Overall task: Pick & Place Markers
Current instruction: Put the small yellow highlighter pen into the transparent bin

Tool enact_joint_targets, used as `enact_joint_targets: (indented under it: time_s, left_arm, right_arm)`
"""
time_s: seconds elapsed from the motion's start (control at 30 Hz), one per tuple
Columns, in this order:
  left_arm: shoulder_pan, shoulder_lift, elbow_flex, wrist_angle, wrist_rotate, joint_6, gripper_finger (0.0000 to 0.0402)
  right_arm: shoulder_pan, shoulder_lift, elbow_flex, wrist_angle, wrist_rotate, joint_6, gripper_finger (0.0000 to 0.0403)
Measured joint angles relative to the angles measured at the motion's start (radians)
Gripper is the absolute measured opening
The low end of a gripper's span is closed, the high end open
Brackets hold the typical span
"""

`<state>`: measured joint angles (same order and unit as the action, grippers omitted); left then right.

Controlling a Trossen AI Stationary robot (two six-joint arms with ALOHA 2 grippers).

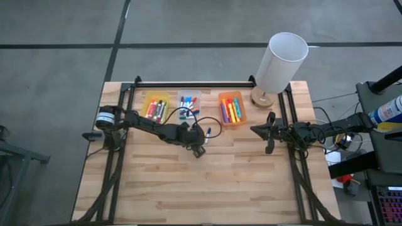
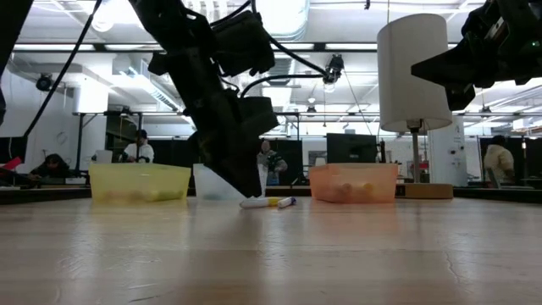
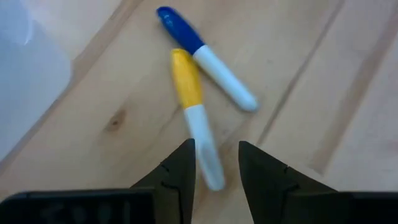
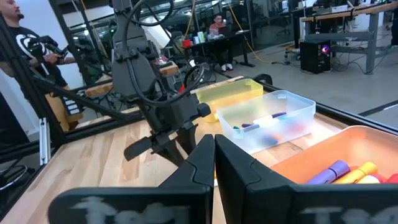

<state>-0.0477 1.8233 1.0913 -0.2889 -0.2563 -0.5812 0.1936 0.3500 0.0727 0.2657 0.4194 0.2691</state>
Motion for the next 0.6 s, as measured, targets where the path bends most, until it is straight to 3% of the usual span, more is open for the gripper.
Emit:
enact_joint_targets:
  time_s: [0.2,0.6]
  left_arm:
    - [0.003,0.0,-0.021,-0.001,-0.056,0.001,0.0115]
    - [0.003,0.0,-0.067,0.038,-0.049,0.0,0.0115]
  right_arm:
    - [0.0,0.0,0.0,0.0,0.0,0.0,0.0009]
    - [0.0,0.0,0.0,0.0,0.0,0.0,0.0009]
